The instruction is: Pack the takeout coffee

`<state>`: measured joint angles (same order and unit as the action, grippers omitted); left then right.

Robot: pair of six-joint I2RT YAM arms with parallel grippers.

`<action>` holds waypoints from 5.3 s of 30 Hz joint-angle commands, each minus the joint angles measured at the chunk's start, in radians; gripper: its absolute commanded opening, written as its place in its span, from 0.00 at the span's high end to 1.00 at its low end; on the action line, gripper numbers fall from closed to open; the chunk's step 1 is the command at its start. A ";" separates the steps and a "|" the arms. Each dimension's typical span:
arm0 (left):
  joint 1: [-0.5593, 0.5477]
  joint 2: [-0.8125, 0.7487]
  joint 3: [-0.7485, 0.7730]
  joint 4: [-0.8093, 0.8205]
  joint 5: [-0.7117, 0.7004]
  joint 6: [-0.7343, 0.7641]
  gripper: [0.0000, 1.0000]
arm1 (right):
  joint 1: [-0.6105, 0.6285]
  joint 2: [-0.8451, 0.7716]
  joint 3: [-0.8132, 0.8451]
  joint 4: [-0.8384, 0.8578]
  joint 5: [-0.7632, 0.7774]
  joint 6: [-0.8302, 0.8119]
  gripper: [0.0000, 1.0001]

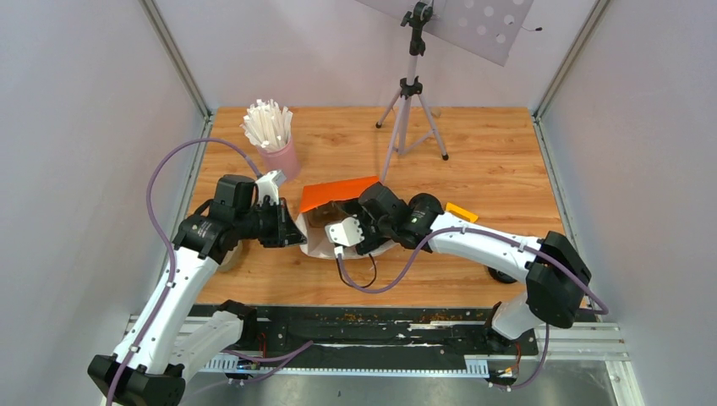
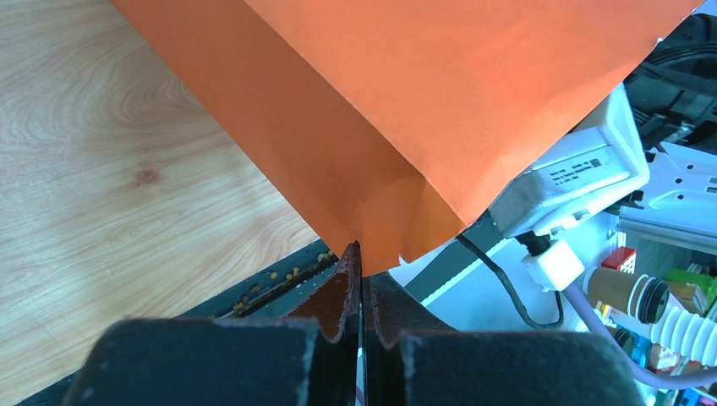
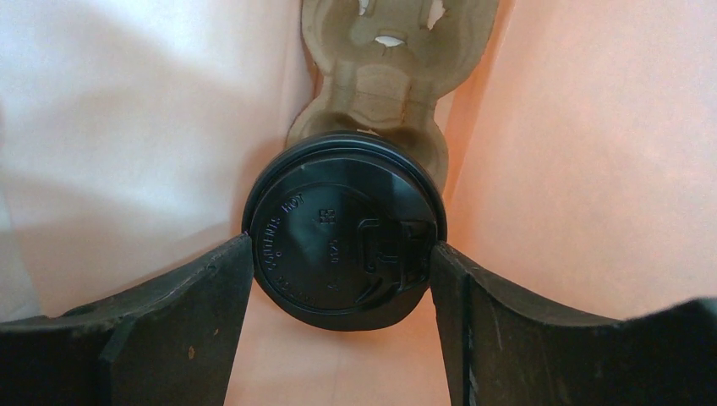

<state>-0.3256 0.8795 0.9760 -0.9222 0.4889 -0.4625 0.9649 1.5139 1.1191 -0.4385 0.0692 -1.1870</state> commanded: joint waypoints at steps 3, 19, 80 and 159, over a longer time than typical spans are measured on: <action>0.002 -0.001 0.015 0.022 0.017 0.012 0.99 | -0.019 0.032 -0.025 0.158 0.005 -0.025 0.27; 0.002 -0.001 0.003 0.014 0.025 0.022 0.99 | -0.060 0.073 -0.050 0.247 -0.054 0.016 0.26; 0.002 0.008 0.055 -0.048 -0.011 0.054 0.97 | -0.073 0.005 0.029 0.102 -0.097 0.102 0.11; 0.002 0.011 0.023 0.000 0.028 0.013 0.97 | -0.097 0.148 -0.094 0.500 -0.025 0.208 0.95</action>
<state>-0.3256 0.8974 1.0016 -0.9382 0.4896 -0.4435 0.8829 1.6409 1.0275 0.0288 0.0132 -0.9985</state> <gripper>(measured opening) 0.029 0.051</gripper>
